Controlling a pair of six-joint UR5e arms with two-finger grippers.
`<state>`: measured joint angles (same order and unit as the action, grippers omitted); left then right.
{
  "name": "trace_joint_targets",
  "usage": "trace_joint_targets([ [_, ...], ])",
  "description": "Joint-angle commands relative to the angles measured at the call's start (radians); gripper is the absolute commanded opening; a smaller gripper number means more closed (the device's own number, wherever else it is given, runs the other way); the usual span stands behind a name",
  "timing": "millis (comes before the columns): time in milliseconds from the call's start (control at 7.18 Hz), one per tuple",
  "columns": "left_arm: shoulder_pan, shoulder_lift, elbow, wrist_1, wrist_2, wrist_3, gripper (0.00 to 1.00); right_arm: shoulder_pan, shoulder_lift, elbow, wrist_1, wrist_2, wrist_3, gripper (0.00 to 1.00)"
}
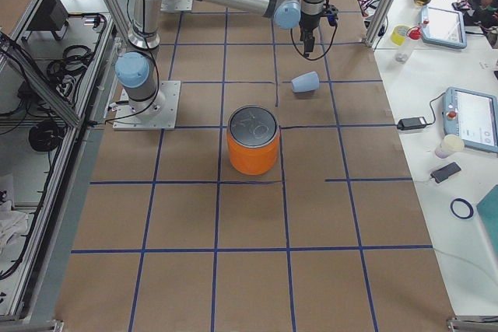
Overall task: Flip cup
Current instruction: 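Lower the right gripper onto the pale blue cup and grasp it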
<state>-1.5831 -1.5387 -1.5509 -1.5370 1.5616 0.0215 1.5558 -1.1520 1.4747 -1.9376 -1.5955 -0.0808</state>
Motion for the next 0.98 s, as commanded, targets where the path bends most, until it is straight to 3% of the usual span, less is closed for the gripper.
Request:
trace_joint_targets([
  [0,0.000,0.000,0.000,0.000,0.000,0.000,1.00,-0.014,0.098,0.092,-0.221,0.000,-0.065,1.00],
  [418,0.000,0.000,0.000,0.000,0.000,0.000,1.00,-0.025,0.153,0.147,-0.351,0.000,-0.096,1.00],
  [836,0.000,0.000,0.000,0.000,0.000,0.000,1.00,-0.028,0.164,0.147,-0.357,0.000,-0.129,0.86],
])
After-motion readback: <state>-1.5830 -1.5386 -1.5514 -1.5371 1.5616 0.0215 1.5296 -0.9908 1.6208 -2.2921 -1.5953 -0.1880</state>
